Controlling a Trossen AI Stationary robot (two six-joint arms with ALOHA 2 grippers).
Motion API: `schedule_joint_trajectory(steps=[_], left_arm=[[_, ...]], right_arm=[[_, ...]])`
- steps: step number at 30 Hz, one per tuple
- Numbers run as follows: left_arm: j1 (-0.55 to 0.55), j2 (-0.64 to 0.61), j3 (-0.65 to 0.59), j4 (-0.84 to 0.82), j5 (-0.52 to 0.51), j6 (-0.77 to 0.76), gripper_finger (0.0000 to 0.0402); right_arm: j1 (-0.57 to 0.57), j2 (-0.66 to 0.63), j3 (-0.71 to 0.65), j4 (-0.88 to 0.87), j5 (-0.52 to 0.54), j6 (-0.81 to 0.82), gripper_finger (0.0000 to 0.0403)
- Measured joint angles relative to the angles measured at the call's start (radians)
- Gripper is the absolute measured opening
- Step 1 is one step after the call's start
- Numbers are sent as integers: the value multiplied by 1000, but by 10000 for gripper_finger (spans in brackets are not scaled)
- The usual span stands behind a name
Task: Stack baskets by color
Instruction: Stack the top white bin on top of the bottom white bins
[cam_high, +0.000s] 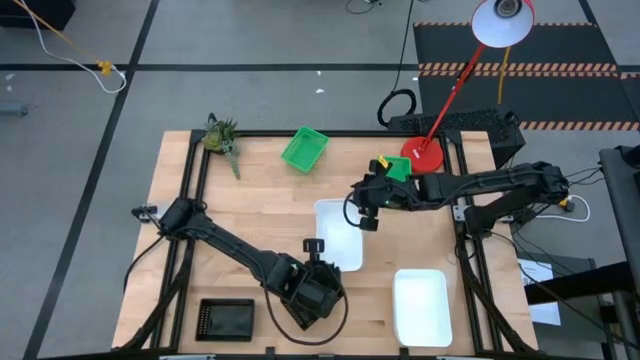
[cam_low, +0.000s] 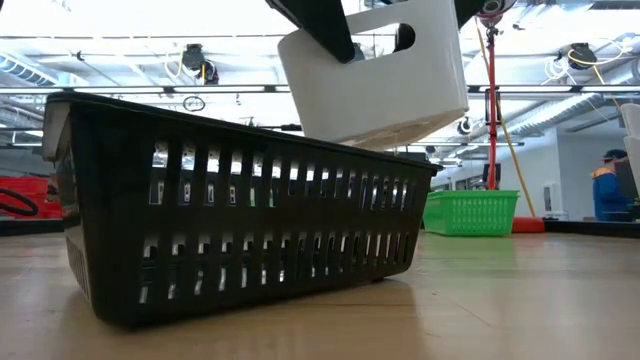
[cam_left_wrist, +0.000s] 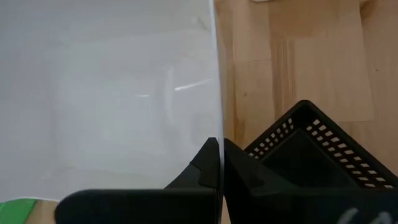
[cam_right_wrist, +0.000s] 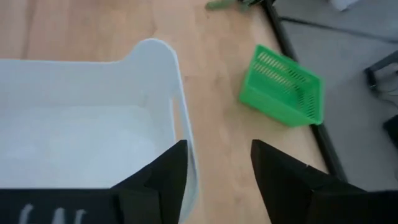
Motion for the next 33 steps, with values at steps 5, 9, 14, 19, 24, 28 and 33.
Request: schedule_joint_trajectory(steps=[5,9,14,19,24,28,33], left_arm=[[0,0,-1,0,-9,9,3],[-1,0,-1,2,-30,17,3],[0,0,-1,7,-39,31,3],[0,0,-1,17,-49,44,3],[0,0,-1,55,-52,58,3],[-2,0,-1,97,-51,89,3],[-6,0,-1,121,-52,109,4]], right_arm=[[-16,0,0,-40,-41,30,131],[-16,0,0,-49,-84,35,99],[-16,-1,0,-54,-111,33,58],[-16,-1,0,-76,-112,1,13],[-16,-1,0,-89,-127,-6,6],[-16,-1,0,-110,-165,-2,3],[-16,-1,0,-146,-186,1,26]])
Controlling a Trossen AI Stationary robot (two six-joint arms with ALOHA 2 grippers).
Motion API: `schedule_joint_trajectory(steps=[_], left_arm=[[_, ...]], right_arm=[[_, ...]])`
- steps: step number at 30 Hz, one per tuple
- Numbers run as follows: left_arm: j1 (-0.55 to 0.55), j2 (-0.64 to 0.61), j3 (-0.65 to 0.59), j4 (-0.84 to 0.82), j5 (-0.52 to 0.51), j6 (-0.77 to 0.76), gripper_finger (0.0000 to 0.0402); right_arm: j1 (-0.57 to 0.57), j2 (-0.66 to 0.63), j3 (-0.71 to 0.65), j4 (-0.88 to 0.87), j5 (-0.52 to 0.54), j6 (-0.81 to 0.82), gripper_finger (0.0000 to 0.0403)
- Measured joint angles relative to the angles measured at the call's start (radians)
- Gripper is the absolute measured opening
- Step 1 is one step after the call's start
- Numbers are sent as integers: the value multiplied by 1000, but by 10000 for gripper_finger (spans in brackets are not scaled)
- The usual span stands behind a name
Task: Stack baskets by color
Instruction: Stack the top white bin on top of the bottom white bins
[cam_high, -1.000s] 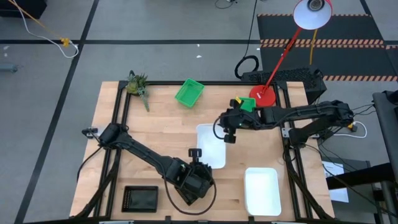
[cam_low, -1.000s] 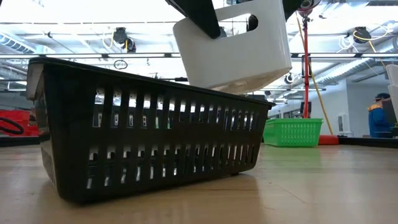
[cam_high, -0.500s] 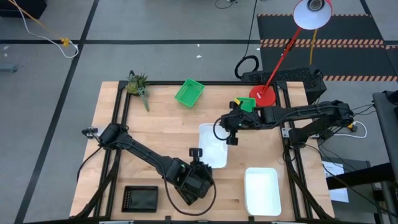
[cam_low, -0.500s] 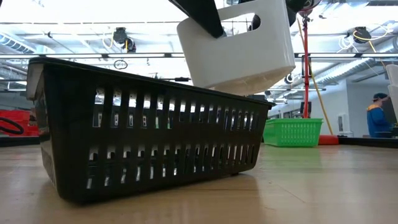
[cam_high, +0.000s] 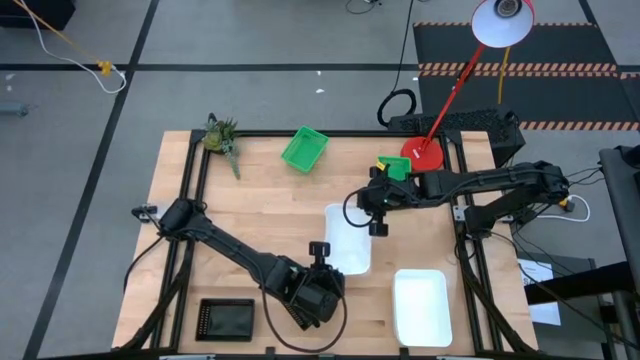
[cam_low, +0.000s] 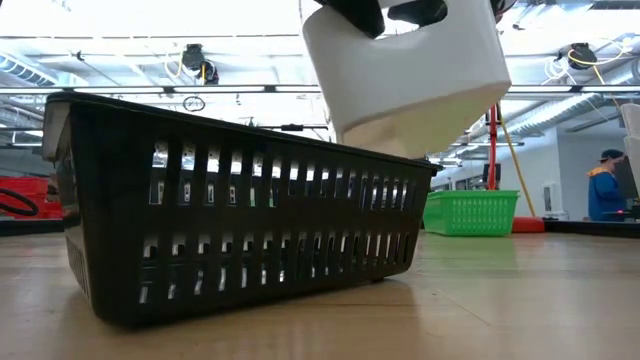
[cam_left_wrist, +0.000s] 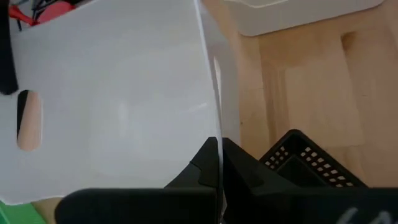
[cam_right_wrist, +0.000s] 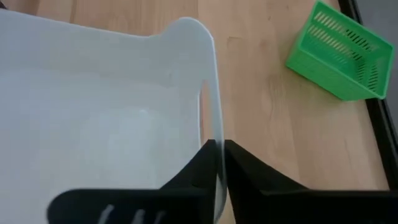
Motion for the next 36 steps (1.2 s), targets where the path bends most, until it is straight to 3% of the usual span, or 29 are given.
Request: schedule_joint_trajectory(steps=[5,9,16,21,25,36], left_arm=[[2,0,0,1,-5,18,4],[4,0,0,0,-5,18,4],[11,0,0,13,-9,8,12],[19,-1,0,68,-6,-5,32],[19,-1,0,140,2,-2,77],[-12,-6,0,372,3,110,264]], right_arm=[[-1,0,0,-7,-1,21,63],[-1,0,0,-26,-1,27,70],[-1,0,0,-33,-3,28,8],[-1,-12,-2,-41,-42,39,5],[13,-59,-2,-64,-60,68,3],[124,-252,-2,-259,-81,230,1]])
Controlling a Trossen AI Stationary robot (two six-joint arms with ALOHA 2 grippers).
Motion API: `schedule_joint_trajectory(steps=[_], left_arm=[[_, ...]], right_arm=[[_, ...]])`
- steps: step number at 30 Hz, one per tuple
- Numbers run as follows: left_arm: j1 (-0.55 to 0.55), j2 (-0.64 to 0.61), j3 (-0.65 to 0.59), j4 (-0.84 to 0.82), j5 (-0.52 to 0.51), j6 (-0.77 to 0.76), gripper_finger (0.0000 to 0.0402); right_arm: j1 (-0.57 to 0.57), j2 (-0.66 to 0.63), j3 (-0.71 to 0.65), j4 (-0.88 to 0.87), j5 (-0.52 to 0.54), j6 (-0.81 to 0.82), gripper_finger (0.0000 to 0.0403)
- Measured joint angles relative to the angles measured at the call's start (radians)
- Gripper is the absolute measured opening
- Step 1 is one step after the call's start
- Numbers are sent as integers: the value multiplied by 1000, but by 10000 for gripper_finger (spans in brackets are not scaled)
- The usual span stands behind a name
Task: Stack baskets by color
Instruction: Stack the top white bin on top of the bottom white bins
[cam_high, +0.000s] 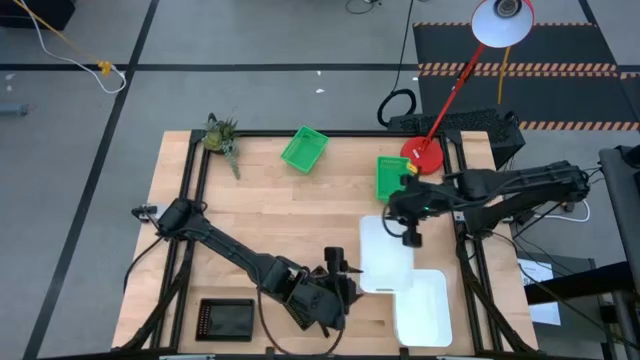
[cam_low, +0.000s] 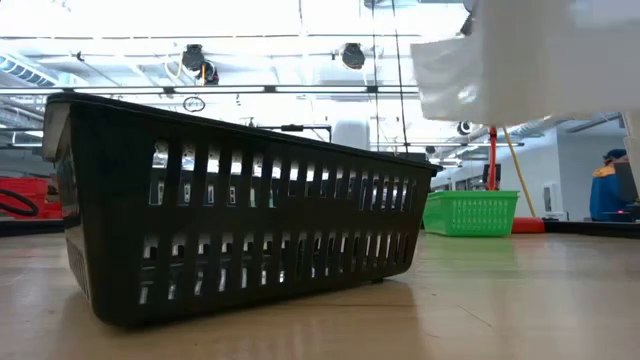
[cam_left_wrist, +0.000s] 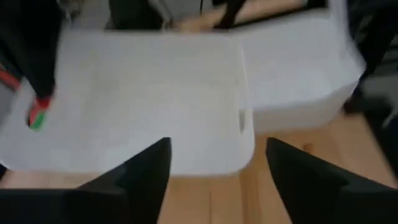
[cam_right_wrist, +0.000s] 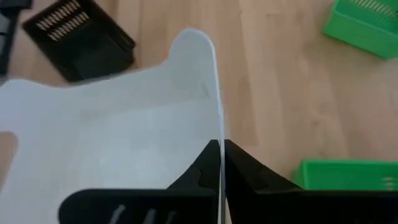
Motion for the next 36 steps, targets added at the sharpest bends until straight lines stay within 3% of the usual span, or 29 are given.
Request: schedule_joint_trajectory(steps=[5,10,21,29,36], left_arm=[[-19,0,0,174,-37,84,309],[-41,-26,0,168,-48,108,312],[-94,-86,1,-63,-74,11,247],[-106,-90,1,-149,-71,-15,184],[-105,-90,1,-152,-62,-21,166]], right_arm=[[77,-48,0,-14,0,82,1],[152,-97,8,-17,0,167,1],[396,-173,19,-44,11,398,0],[608,-165,4,-47,146,568,0],[720,-164,-34,-46,228,691,0]])
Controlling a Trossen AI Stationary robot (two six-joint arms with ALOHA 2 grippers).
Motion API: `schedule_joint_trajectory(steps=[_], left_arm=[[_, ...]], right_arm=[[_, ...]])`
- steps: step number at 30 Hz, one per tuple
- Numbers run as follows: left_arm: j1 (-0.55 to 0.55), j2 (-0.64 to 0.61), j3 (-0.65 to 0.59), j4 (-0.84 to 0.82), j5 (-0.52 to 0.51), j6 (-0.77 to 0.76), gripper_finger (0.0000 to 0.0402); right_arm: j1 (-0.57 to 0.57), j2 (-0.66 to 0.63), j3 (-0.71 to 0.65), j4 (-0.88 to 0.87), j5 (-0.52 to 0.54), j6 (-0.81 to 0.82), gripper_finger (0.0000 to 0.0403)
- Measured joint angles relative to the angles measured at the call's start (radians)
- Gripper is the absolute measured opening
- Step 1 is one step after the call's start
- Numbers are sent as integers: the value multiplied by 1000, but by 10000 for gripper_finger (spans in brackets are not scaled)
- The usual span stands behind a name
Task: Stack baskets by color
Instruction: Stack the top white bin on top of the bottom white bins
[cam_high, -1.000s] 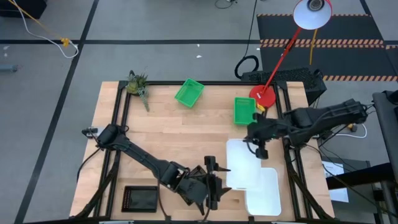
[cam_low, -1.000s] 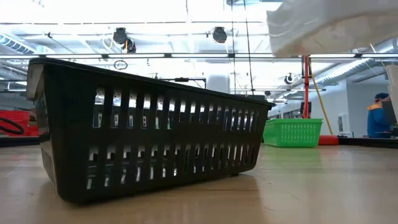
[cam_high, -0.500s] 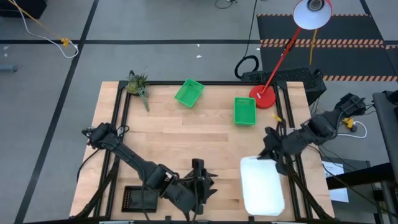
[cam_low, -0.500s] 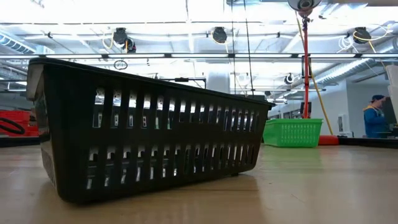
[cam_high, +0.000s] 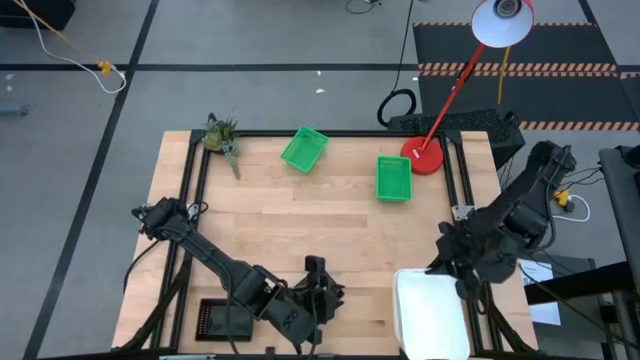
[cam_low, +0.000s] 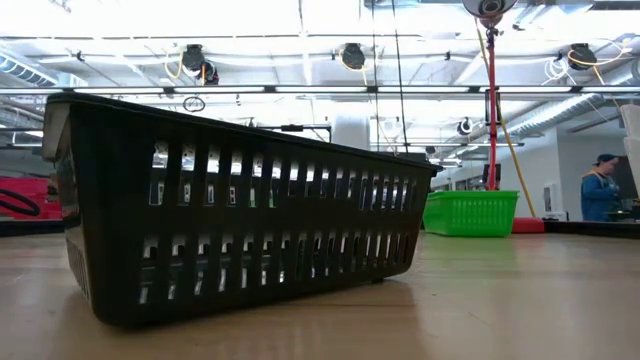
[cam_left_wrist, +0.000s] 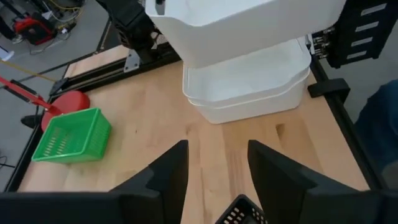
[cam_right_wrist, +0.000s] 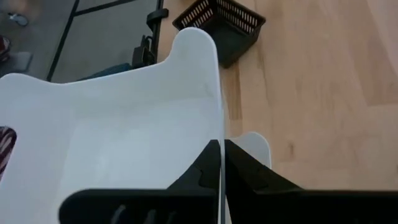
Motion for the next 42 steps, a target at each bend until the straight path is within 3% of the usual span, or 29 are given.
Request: schedule_joint_trajectory(steps=[11,20,42], left_arm=[[6,0,0,1,0,-3,166],[9,0,0,2,0,-12,166],[10,0,-1,11,0,-35,166]], right_arm=[[126,0,-4,-34,145,72,0],[161,2,-29,-71,194,127,0],[160,-96,-267,65,168,127,3]])
